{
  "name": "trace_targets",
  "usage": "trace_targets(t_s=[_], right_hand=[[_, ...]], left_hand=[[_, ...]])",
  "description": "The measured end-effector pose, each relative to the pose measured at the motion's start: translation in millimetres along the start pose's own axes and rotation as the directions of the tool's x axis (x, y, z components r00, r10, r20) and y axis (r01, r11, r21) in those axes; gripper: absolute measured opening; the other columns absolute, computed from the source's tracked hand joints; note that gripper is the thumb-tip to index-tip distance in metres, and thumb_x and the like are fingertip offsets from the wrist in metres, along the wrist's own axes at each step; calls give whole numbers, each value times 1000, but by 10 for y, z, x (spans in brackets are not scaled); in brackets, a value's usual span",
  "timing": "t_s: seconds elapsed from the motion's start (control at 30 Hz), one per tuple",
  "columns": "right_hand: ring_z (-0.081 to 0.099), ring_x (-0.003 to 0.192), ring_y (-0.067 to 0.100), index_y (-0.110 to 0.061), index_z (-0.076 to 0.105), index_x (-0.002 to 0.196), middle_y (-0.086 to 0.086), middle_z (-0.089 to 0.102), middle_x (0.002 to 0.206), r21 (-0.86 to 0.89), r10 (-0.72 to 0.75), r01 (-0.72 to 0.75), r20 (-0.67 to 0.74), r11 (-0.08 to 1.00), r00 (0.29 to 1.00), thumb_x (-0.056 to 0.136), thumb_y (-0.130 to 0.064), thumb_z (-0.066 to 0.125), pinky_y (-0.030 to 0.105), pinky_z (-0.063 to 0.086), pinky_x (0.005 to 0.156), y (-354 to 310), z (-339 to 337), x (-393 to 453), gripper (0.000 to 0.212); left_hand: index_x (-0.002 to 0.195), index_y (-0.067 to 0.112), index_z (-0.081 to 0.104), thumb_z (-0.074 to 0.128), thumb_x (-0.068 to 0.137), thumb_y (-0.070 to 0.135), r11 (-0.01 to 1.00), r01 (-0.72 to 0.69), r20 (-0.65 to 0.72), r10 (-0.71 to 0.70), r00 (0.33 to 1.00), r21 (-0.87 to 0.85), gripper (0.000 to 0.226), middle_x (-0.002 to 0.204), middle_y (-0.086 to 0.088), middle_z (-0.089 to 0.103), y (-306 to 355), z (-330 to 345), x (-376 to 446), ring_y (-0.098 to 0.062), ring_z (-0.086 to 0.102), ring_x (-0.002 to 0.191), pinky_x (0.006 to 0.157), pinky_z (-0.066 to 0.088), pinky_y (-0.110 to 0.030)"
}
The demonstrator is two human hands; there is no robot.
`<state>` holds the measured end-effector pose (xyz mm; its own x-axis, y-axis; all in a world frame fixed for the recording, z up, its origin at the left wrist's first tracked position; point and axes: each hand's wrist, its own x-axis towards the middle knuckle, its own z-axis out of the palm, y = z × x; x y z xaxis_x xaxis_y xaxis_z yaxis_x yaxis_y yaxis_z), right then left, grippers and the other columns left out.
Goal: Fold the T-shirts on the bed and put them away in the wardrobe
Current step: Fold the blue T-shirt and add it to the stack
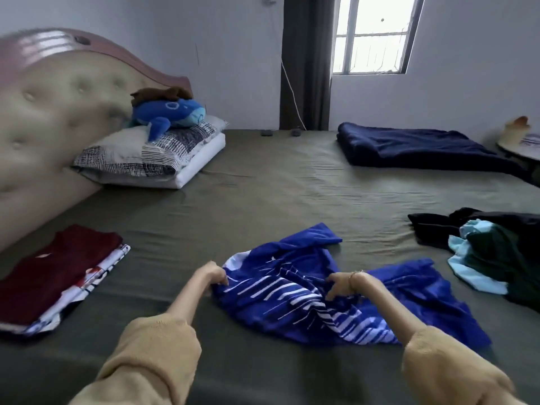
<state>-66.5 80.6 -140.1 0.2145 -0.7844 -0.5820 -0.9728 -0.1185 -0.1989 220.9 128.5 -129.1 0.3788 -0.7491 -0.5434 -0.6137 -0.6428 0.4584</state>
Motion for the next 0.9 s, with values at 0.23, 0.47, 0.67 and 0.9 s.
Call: trace_targets(t_s=[0.23, 0.47, 0.67, 0.9], right_hand=[[36, 123, 22, -20, 32, 133, 7, 27, 136, 37, -56, 60, -84, 998, 995, 73, -39, 76, 40, 30, 107, 131, 248, -111, 77], [-19, 142, 32, -26, 34, 133, 15, -24, 153, -205, -141, 129, -47, 970, 989, 60, -55, 79, 61, 0, 111, -184, 347, -319, 91], [49, 117, 32, -14, 33, 126, 9, 43, 126, -93, -207, 188, -561, 978, 801, 77, -39, 68, 37, 43, 82, -338, 348, -399, 66], [54, 116, 28, -22, -1, 147, 6, 45, 133, 40, -114, 175, -610, 984, 784, 71, -38, 74, 38, 46, 88, -342, 318, -515, 108]], left_hand=[[115, -1, 55, 63, 83, 11, 995, -17, -68, 11, 998, -94, 35, 115, -15, 59, -153, 237, 117, -31, 61, 104, 82, 55, -38], [85, 10, 56, 42, 99, 12, 768, -93, 94, 196, 976, -634, 20, 62, -3, 61, 263, 105, -245, -10, 59, 44, 38, 44, -14], [81, 18, 49, 34, 103, 25, 428, -204, -33, 374, 927, -880, 27, 81, 0, 61, 785, -165, -534, -11, 57, 69, 59, 47, -21], [81, 15, 49, 32, 103, 25, 117, -207, -137, 438, 889, -971, 29, 83, -4, 55, 1139, -450, -877, -15, 52, 73, 65, 45, -30]])
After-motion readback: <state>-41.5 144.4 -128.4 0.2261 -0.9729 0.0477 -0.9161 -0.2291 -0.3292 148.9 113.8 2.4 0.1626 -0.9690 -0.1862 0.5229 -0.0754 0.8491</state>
